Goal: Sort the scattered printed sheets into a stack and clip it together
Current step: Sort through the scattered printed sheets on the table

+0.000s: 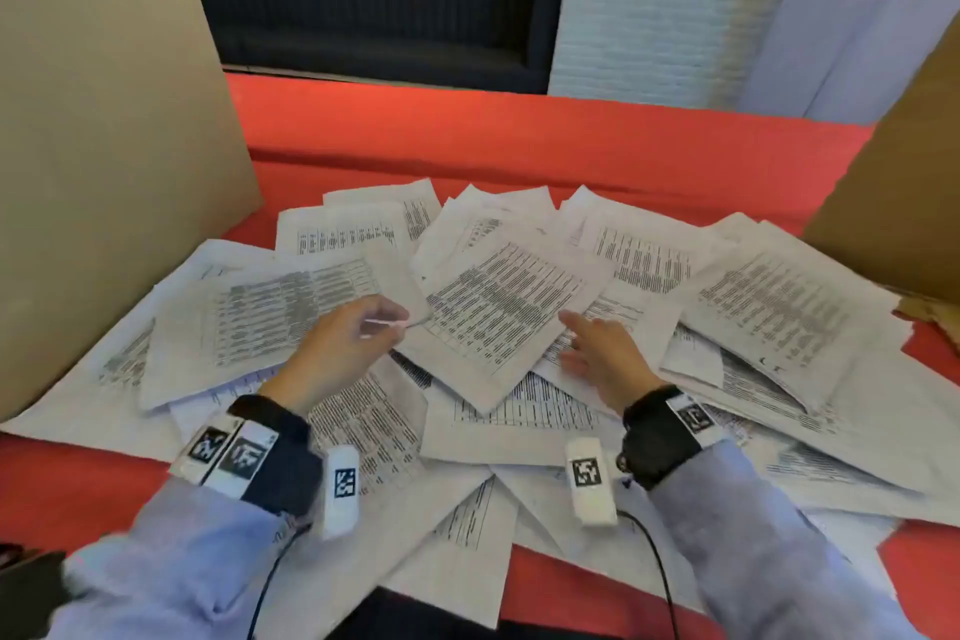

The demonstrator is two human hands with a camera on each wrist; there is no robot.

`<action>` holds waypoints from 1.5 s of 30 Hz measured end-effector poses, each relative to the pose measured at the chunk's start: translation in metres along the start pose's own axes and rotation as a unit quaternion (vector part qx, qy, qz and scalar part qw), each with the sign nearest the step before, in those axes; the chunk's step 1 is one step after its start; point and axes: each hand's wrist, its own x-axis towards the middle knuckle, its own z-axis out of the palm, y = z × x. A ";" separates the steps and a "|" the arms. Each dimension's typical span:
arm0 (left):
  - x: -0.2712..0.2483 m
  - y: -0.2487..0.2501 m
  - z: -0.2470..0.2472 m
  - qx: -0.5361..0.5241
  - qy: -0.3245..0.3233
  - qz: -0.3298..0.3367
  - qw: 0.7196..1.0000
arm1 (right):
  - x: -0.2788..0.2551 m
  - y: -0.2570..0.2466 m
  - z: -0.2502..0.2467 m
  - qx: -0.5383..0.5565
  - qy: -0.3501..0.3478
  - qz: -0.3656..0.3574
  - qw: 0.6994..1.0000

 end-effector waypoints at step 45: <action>-0.050 -0.084 -0.091 0.218 -0.068 -0.388 0.893 | 0.019 0.011 0.039 -0.051 -0.065 -0.043 0.996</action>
